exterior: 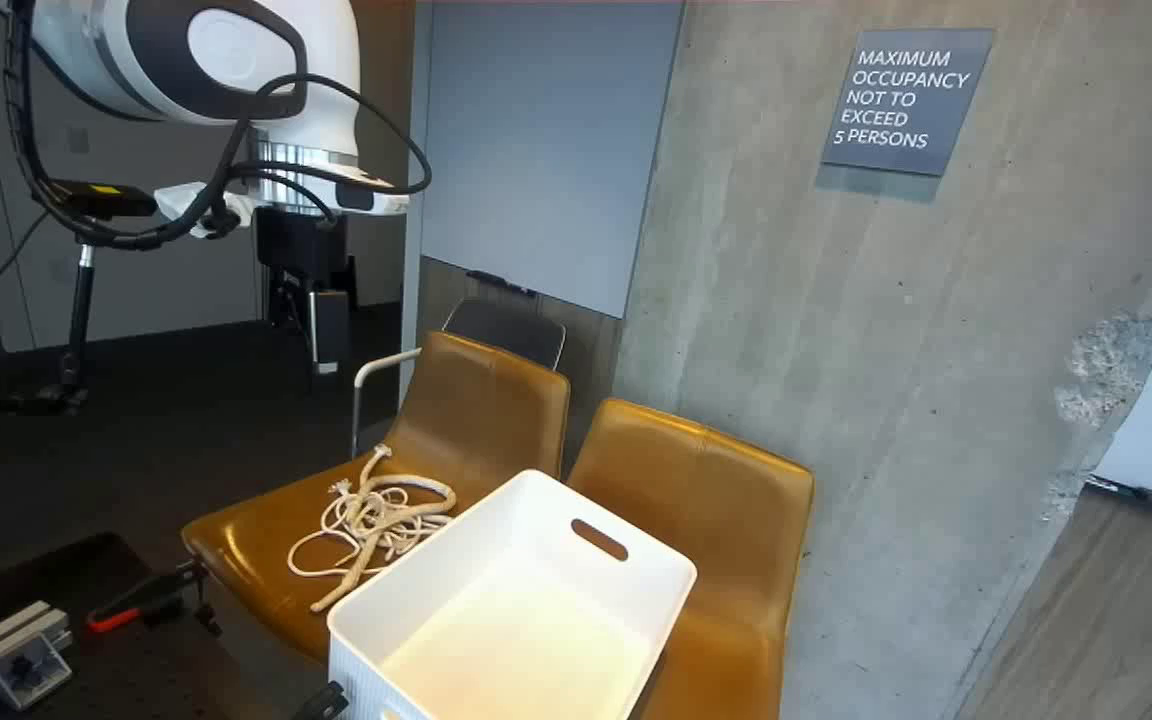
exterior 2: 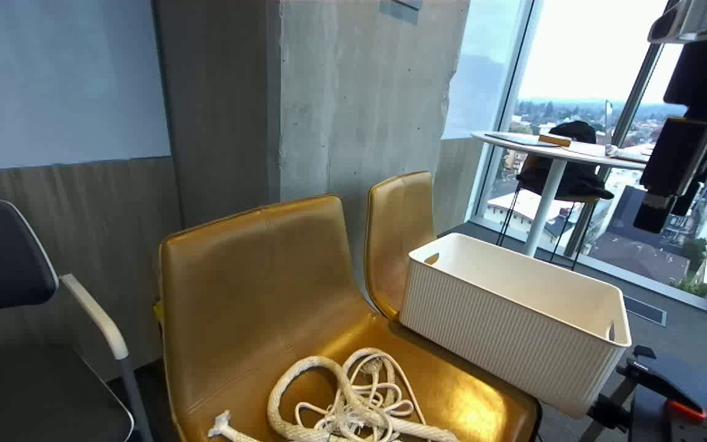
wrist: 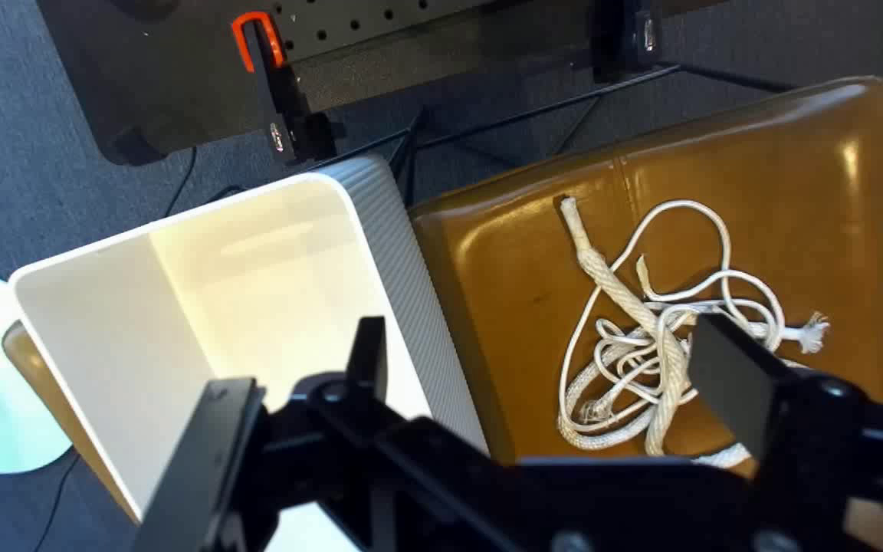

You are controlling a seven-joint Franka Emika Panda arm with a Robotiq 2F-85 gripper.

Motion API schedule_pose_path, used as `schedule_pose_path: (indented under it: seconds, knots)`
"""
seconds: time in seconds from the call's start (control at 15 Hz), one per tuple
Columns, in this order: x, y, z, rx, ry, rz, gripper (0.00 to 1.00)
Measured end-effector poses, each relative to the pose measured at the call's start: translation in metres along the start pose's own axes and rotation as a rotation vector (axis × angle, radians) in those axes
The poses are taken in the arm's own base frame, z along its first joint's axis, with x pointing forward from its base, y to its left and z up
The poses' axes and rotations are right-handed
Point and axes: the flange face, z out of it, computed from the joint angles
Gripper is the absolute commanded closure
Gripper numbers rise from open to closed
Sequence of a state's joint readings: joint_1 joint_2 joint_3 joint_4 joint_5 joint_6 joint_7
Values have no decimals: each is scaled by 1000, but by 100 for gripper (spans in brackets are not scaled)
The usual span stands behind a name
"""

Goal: Put the ropes in the basket

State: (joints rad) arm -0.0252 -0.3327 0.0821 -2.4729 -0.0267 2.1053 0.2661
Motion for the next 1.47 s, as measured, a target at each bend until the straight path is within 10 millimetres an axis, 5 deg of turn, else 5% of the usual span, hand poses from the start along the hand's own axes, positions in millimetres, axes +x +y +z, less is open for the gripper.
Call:
schedule_pose_path:
  seconds: [1.07,1.47]
  knots:
    - [1,-5,0,-1,14,-15,0]
    - [23,-57,13,-20,138,-156,0]
